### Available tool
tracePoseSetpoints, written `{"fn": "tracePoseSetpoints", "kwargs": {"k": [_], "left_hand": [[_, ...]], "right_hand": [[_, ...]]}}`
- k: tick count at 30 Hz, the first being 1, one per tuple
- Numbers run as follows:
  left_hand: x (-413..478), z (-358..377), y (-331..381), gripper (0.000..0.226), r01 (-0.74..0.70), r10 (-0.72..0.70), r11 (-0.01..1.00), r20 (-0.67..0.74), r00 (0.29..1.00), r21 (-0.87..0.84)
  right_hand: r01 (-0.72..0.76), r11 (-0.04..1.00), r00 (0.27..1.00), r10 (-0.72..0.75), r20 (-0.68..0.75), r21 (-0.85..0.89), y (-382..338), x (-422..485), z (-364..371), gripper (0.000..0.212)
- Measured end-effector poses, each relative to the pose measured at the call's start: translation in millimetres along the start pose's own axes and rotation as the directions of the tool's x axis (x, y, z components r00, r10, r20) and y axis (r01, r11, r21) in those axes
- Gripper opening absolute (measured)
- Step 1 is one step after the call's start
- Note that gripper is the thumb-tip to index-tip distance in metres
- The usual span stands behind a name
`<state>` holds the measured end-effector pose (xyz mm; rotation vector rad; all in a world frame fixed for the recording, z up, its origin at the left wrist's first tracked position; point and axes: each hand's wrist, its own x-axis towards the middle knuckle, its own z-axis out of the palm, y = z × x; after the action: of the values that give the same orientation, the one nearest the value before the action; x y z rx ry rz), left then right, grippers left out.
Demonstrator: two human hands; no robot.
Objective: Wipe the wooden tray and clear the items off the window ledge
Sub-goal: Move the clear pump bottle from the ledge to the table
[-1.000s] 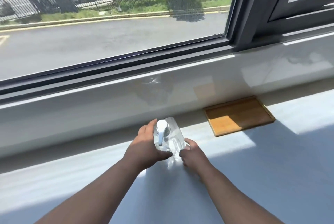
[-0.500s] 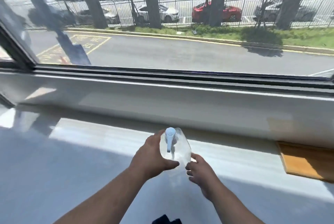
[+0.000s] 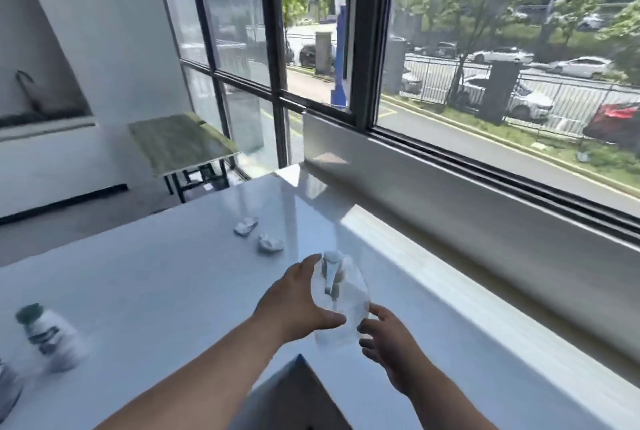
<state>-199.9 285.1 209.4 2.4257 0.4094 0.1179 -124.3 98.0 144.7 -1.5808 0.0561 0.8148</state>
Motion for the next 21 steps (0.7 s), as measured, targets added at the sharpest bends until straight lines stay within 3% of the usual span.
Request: {"fn": "tracePoseSetpoints", "kwargs": {"k": [3,9,21], "left_hand": [[-30,-52,-57,0.094,0.071,-0.07,0.997,-0.071,0.995,0.013],[-81,-131,-152,0.116,0.249,-0.246,0.968,-0.182,0.952,-0.006],[-112,-205,-283,0.088,0.477,-0.486,0.872,-0.323,0.812,-0.113]], "right_hand": [[0.01,0.999,0.996,-0.006,0.087,-0.037,-4,2,82,0.048],[0.04,0.993,0.974,-0.015,0.226,-0.107,-4,6,212,0.052],[0.04,0.963,0.902,0.081,0.424,-0.268,1,62,382,0.056]]}}
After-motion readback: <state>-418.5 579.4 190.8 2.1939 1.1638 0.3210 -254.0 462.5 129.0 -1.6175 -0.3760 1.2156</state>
